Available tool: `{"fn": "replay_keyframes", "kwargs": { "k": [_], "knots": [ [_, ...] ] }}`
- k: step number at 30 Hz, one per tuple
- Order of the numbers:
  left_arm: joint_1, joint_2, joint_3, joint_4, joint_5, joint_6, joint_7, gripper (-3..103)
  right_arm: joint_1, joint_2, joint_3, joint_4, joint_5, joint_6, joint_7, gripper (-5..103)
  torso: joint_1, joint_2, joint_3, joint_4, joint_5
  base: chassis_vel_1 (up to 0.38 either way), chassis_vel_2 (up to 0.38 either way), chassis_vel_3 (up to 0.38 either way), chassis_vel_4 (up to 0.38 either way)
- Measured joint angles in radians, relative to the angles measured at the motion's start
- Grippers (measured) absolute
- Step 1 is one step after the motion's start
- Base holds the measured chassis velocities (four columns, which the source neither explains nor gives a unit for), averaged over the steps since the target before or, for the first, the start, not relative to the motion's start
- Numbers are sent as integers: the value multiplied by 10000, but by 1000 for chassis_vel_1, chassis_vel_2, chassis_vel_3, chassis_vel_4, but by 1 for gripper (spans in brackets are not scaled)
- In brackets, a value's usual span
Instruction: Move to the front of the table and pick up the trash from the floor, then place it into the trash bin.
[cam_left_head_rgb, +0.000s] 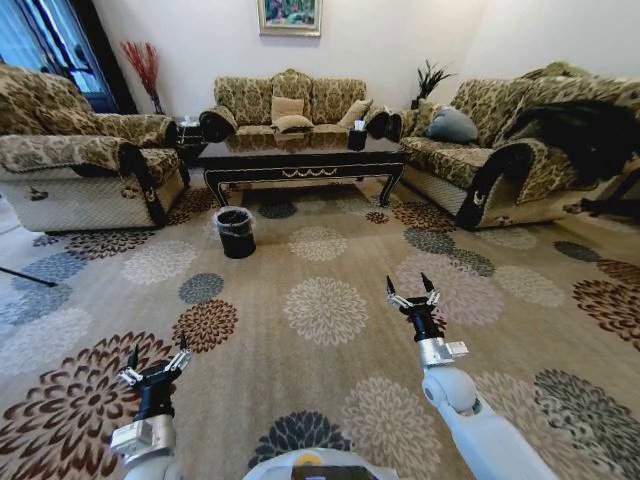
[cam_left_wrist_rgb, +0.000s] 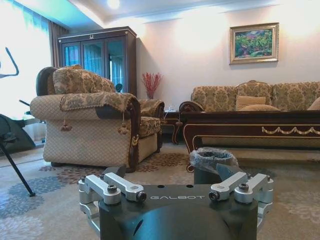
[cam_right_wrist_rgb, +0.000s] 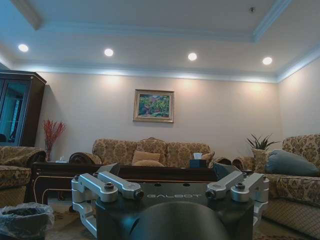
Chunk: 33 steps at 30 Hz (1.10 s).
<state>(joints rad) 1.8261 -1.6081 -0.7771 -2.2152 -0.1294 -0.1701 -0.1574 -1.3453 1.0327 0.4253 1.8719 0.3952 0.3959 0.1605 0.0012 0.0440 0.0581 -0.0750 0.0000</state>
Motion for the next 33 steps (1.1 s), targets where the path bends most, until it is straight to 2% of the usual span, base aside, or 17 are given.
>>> {"fn": "replay_keyframes", "kwargs": {
  "k": [21, 33],
  "knots": [
    [0, 0, 0, 0, 0, 0, 0, 100, -1, -1, 0, 0, 0, 0, 0, 100, 1, 7, 6, 0, 0, 0, 0, 0, 0],
    [0, 0, 0, 0, 0, 0, 0, 100, 0, 0, 0, 0, 0, 0, 0, 100, 71, 451, 377, 0, 0, 0, 0, 0, 0]
  ]
}}
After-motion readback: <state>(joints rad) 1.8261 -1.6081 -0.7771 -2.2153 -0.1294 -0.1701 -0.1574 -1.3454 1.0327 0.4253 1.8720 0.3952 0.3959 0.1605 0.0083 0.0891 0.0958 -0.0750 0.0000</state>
